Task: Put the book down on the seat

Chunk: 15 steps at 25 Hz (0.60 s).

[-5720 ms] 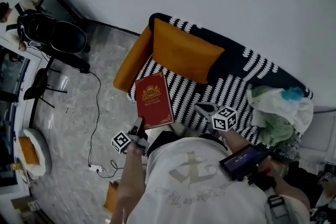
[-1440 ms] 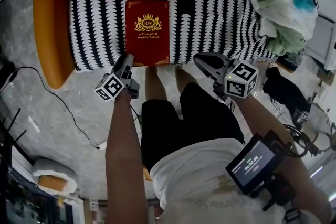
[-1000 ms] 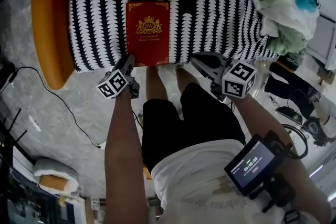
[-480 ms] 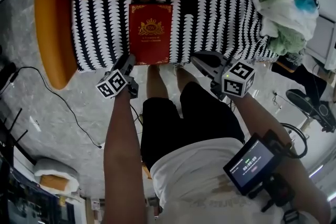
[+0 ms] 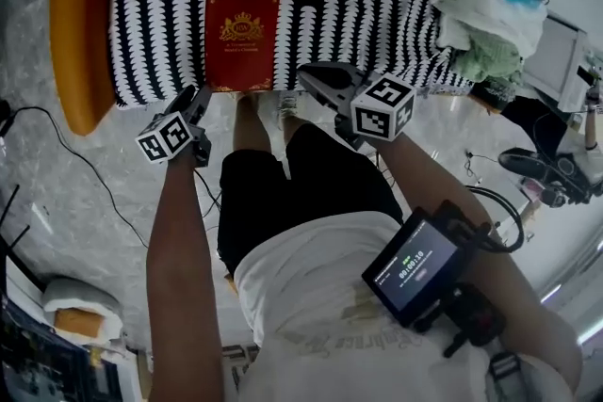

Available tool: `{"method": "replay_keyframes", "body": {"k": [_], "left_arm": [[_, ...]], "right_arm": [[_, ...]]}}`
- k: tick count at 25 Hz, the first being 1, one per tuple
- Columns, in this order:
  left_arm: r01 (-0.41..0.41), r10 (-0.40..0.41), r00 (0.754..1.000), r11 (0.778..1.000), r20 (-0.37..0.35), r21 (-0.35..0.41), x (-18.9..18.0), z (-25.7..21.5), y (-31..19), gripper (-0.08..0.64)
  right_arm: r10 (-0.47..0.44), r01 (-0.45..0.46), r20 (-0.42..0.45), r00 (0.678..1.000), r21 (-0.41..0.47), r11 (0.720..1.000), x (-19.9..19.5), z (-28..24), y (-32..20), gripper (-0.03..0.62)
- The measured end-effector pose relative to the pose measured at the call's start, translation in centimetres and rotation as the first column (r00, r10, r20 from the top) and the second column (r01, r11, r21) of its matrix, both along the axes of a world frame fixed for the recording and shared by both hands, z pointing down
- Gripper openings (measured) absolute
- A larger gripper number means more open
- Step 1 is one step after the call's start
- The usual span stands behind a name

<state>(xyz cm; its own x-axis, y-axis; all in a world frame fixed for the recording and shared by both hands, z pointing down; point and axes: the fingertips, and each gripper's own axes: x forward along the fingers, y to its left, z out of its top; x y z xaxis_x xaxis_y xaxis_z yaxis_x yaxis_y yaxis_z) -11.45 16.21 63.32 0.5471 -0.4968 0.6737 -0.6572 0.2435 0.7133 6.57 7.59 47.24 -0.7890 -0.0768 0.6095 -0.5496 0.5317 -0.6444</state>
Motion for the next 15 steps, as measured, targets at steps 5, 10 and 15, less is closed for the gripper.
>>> {"method": "replay_keyframes", "body": {"k": [5,10,15], "left_arm": [[0.031,-0.031,0.999,0.999,0.013,-0.019,-0.2,-1.4,1.1,0.227],[0.027,-0.027,0.998,1.000,0.061,-0.007,0.3,-4.2,1.6,0.215],[0.023,-0.024,0.997,1.000,0.079,0.016,2.1,-7.9,2.2,0.195]], "right_arm": [[-0.009,0.009,0.030,0.999,0.030,1.000,0.0,-1.5,-0.3,0.014],[-0.008,0.005,0.052,0.999,0.060,0.998,1.1,-3.4,-0.5,0.015],[-0.018,0.013,0.063,0.998,0.085,0.996,2.6,-5.5,-0.3,0.014]]}}
